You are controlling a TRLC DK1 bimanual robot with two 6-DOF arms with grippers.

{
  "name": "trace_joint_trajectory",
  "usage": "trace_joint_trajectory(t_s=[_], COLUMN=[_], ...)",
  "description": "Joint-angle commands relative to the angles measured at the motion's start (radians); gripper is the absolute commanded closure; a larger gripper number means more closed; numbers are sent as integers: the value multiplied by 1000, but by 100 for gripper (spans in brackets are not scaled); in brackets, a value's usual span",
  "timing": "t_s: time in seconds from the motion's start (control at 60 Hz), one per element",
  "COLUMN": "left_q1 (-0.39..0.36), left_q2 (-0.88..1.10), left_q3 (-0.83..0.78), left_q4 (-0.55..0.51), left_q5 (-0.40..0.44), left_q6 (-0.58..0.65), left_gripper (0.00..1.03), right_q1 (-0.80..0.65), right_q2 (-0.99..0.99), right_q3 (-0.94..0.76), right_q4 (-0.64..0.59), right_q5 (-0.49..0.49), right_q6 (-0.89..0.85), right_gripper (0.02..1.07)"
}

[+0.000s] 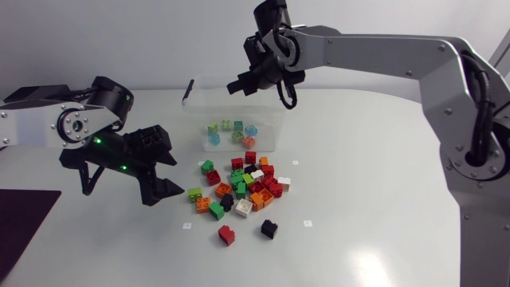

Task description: Place the duplo bricks in the container

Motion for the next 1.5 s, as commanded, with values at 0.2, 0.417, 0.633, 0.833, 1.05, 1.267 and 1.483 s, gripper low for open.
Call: trace_joint_trajectory(t_s=[0.2,0.417,0.633,0.833,1.05,1.267,1.483], left_q1=[-25,-29,-31,-37,-41,-45,-61], left_q2=[99,159,225,279,322,345,362], left_q3=[-11,2,28,51,77,84,78], left_q4=[19,71,98,116,127,133,137], left_q5=[2,-5,-8,-9,-9,-12,-26], left_q6=[107,146,147,147,147,153,153], left_gripper=[7,7,10,13,31,44,71], right_q1=[-11,-11,-11,-14,1,47,102], right_q2=[42,-87,-269,-441,-650,-791,-835], right_q3=[65,-84,-336,-557,-807,-975,-1107], right_q4=[-40,-12,66,95,107,100,87], right_q5=[4,4,-2,-24,-44,-62,-74], right_q6=[21,19,15,13,-1,-16,-31], right_gripper=[12,11,11,11,11,11,11])
